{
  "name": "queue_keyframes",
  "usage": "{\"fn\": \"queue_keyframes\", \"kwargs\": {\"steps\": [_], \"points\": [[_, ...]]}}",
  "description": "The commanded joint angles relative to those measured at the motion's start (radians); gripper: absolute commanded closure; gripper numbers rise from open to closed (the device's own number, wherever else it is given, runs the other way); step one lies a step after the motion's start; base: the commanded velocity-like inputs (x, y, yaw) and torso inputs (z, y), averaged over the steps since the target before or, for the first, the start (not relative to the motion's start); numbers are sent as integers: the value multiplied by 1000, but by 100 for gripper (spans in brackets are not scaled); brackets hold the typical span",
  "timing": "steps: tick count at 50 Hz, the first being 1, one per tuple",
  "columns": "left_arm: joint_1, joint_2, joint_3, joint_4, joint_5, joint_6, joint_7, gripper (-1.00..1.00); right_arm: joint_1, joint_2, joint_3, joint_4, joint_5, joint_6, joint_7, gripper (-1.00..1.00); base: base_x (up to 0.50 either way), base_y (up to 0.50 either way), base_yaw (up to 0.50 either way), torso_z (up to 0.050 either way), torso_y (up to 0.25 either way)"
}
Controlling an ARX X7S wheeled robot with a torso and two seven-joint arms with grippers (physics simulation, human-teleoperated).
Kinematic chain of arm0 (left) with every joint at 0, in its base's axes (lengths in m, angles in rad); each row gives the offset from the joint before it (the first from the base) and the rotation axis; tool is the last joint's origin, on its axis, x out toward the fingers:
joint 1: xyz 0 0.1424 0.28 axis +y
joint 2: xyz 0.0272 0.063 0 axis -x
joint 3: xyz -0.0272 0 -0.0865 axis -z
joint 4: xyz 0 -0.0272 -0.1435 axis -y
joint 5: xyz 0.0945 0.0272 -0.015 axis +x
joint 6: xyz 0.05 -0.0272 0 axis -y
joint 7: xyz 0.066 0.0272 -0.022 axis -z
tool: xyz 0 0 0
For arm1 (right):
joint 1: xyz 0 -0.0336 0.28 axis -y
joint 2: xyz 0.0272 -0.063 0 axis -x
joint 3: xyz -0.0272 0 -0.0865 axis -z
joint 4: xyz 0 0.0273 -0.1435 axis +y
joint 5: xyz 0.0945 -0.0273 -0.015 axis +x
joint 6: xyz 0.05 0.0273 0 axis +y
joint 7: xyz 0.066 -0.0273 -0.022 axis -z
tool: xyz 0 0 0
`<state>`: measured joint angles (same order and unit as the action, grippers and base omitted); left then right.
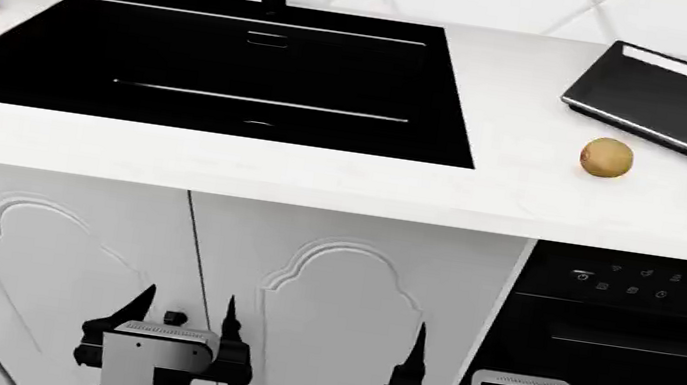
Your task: Pick up the fruits and vegetables and place them in the sink. Turn on the sink faucet to wash them. Then turn the sink off and put them in the tray.
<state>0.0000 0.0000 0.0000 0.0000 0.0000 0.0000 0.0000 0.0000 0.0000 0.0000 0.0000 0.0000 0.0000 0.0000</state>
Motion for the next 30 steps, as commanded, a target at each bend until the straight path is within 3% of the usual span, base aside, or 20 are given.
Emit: {"fn": "queue_keyframes", "kwargs": {"steps": [1,5,9,16,23,30], "points": [[1,-18,21,8,-7,2,-19,-100,2,18,-18,-3,15,2,18,-100,0,0,0,0,0],[5,-38,42,67,-1,-53,-36,-100,8,37,-29,-7,18,17,38,-100,0,0,0,0,0],[14,-56,48,162,-13,-117,-37,-100,28,57,-35,2,36,35,31,-100,0,0,0,47,0],[-22,-111,50,422,-61,-372,3,-100,38,107,-42,-145,52,169,13,-100,0,0,0,50,0],[-185,-165,-13,623,-167,-708,35,-100,68,180,-16,-431,116,439,-26,-100,0,0,0,50,0],[-353,-220,-54,709,-221,-949,55,-100,147,244,23,-555,184,586,-71,-100,11,-23,0,50,0]]}}
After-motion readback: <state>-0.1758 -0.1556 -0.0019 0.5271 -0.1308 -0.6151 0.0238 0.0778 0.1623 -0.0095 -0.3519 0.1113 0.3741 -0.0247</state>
